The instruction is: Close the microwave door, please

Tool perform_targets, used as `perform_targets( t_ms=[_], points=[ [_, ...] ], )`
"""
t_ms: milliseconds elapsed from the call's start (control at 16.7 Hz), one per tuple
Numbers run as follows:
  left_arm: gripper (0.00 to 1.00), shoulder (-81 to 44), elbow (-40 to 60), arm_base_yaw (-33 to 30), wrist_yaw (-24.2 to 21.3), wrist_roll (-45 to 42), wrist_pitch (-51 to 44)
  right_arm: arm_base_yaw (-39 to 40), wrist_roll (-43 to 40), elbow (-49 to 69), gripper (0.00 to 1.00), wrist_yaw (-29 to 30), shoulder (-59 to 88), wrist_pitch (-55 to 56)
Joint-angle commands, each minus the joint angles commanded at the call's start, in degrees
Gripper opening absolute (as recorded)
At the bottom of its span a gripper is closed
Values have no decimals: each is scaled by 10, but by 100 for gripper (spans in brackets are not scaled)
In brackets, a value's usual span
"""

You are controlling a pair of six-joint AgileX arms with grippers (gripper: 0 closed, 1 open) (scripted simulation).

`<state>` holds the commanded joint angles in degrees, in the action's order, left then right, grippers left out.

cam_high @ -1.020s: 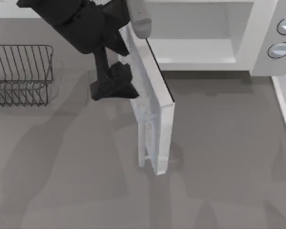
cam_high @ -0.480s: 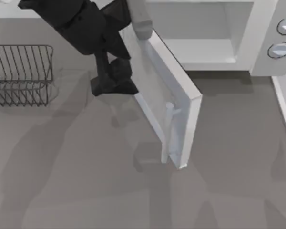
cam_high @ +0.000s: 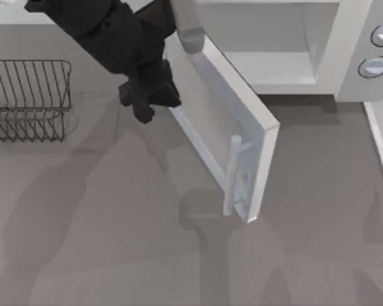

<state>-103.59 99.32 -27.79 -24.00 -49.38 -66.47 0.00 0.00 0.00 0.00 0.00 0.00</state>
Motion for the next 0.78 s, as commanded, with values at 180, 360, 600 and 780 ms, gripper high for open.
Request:
perform_targets(
  t_ms=[180,360,600,780],
  points=[
    [0,0,0,0,0,0,0,0,0,0,100,0,0,0],
    [0,0,0,0,0,0,0,0,0,0,100,0,0,0],
    [0,-1,1,0,0,1,0,0,0,0,100,0,0,0],
    [0,-14,13,-17,5,17,2,0,0,0,100,0,0,0]
  ],
)
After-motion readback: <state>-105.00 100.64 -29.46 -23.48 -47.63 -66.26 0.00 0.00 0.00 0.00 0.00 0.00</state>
